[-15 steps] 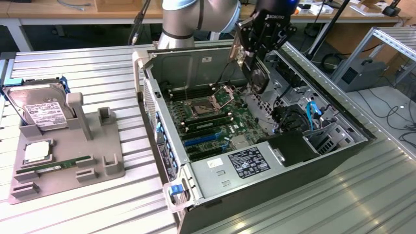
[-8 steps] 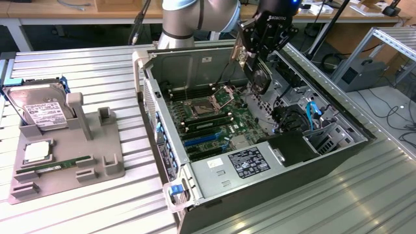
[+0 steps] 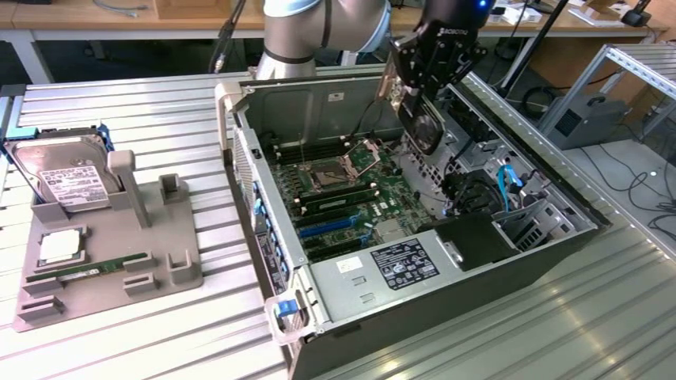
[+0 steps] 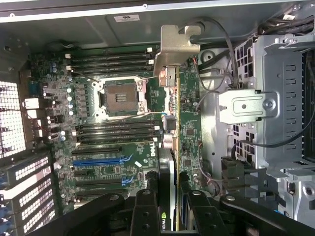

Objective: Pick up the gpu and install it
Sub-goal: 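Pick up the gpu and move the gpu toward the slot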

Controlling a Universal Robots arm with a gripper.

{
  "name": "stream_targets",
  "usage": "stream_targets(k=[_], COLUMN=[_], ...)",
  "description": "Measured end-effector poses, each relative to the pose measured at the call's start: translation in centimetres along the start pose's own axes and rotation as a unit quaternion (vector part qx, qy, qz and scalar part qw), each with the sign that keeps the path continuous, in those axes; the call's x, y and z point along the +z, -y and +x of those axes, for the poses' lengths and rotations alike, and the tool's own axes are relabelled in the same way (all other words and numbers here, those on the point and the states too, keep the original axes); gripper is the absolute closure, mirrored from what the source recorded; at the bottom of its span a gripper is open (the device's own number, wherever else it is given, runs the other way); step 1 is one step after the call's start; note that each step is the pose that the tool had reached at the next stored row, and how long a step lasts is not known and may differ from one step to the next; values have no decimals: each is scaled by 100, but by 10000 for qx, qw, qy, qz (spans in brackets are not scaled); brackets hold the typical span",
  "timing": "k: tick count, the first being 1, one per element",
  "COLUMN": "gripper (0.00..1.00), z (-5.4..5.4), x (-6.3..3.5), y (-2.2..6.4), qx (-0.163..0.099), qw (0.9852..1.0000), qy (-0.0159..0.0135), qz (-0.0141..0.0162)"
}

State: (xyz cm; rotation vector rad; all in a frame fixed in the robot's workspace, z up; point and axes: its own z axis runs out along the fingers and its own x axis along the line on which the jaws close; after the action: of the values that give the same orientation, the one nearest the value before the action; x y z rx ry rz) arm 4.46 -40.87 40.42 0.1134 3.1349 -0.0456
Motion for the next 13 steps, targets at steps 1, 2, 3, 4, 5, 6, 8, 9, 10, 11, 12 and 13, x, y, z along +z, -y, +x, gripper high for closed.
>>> stream_targets(k=[1,2,3,4,5,6,8,9,10,11,12,13], gripper=[73,73,73,73,73,73,73,73,73,73,73,73], z=[0,0,-1,-1,-1,-4,-24,-27,-31,-36,-39,-42], x=[1,2,3,4,5,13,46,58,74,89,101,113], y=[2,4,5,6,6,6,19,22,27,32,35,37], qx=[-36,-98,-158,-207,-238,-265,-265,-265,-265,-265,-265,-265], qw=[10000,10000,9999,9998,9997,9996,9996,9996,9996,9996,9996,9996], qy=[1,3,4,6,7,8,8,7,8,8,8,7], qz=[0,0,0,0,0,-3,-1,-1,-1,-1,-1,-1])
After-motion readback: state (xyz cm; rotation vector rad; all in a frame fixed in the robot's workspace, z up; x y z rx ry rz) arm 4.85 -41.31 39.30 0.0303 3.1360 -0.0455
